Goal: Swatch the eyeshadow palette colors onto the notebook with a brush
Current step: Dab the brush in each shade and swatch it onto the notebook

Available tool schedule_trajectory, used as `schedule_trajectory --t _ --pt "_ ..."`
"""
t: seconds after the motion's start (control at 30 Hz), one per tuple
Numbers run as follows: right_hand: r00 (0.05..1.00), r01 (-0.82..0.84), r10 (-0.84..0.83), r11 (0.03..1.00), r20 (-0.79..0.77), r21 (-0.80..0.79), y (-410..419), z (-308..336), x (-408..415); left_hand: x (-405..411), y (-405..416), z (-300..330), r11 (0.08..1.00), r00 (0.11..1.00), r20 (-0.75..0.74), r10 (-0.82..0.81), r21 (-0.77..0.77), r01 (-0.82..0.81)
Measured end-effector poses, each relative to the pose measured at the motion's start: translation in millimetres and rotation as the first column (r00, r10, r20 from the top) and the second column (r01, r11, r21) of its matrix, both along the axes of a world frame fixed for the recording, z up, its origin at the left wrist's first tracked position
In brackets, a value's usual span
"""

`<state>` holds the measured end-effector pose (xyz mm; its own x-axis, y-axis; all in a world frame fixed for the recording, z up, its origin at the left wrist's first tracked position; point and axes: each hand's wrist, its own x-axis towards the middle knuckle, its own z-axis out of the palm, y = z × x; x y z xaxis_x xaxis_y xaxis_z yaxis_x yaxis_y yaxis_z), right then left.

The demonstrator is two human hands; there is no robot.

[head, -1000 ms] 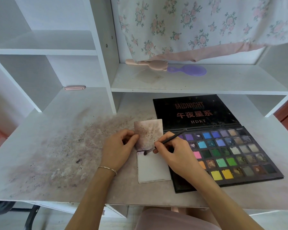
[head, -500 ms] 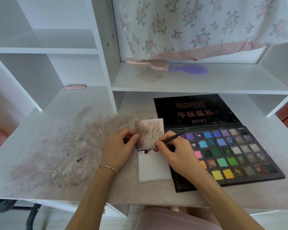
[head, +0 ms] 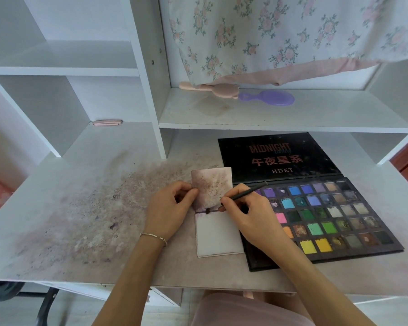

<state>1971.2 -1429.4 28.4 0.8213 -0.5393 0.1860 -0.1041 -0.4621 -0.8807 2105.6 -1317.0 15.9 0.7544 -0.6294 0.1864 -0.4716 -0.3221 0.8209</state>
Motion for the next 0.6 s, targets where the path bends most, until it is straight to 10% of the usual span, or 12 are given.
schedule_trajectory --t 0.3,0.6 --pt "0.935 0.148 -0.204 0.968 0.290 0.205 -9.6 8.1 -9.2 0.4 -1.0 -0.4 1.000 1.000 -0.015 0.016 0.003 -0.016" --pt "0.912 0.293 -0.332 0.938 0.241 0.183 -49.4 11.4 -38.3 0.8 -1.5 -0.1 1.000 1.000 -0.002 0.019 0.003 -0.019"
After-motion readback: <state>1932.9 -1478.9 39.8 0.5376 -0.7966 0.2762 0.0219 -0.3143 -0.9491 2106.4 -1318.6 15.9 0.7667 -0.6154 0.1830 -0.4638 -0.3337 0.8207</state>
